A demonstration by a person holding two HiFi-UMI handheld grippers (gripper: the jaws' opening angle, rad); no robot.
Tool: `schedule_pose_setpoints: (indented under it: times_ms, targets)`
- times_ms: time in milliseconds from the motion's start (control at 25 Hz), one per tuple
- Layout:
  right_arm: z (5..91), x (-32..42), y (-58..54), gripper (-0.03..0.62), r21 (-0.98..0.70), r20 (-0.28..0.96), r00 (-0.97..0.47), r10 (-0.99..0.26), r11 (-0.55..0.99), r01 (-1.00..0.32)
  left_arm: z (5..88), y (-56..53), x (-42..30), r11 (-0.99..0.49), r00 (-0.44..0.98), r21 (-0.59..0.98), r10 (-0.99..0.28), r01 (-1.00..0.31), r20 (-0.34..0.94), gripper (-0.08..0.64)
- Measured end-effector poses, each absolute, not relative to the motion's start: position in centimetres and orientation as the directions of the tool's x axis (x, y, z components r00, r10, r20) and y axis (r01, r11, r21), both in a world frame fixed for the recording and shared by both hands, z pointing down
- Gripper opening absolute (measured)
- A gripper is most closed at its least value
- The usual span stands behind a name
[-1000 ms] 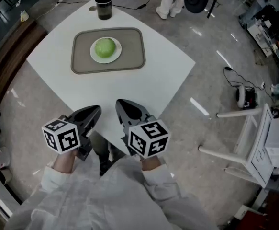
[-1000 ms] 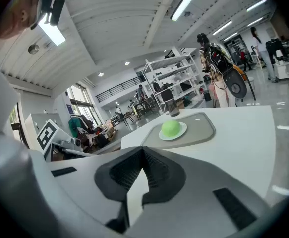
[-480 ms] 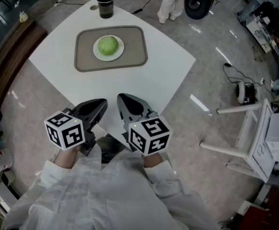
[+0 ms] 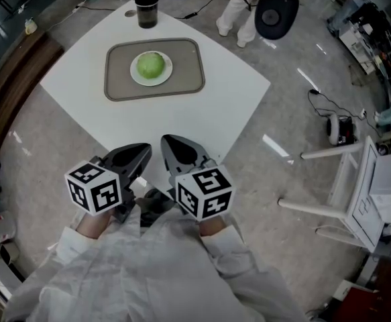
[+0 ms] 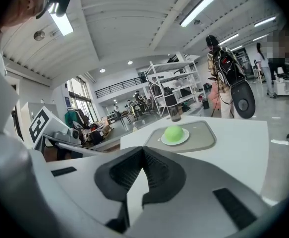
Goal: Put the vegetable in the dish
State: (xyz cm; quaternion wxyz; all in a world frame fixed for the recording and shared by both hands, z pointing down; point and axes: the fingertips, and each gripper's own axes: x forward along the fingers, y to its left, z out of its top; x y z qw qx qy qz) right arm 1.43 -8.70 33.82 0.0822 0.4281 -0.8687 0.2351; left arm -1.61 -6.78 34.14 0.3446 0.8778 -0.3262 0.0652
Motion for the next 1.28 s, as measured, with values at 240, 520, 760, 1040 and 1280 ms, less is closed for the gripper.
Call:
schedule_pose_setpoints:
  times_ms: [240,520,760,1040,1280]
  targets:
    - [33.2,0.8,-8.2,0.014,-0.318,0.332,-0.619,-0.712,0.533,-0.784,33.9,-6.4,-1.8,-0.572,0.775,0.529,-0.525,-0.627,0.351,0.009]
    - [32.7,1.2,-8.4,0.013,-0.3,0.325,-0.607,-0.725,0.53,-0.793,33.4,-6.7,-2.2,-0.574,0.766,0.515,-0.545,-0.637,0.34,0.008]
    - [32.3,0.8,-8.6,0.014,-0.262,0.333,-0.608,-0.721,0.548,-0.794,33.1,-7.1,-2.3,-0.573,0.767,0.518,-0.548,-0.635,0.334,0.009]
    - [32.4,1.0,-8.8,0.014,-0.243,0.345,-0.597,-0.724,0.545,-0.802,32.8,-7.5,-1.8,-0.586,0.777,0.518,-0.537,-0.623,0.328,0.008]
    - [33.3,1.3,-8.4,0.014,-0.261,0.366,-0.588,-0.721,0.527,-0.809,33.2,-6.9,-1.7,-0.574,0.777,0.532,-0.531,-0.623,0.337,0.008]
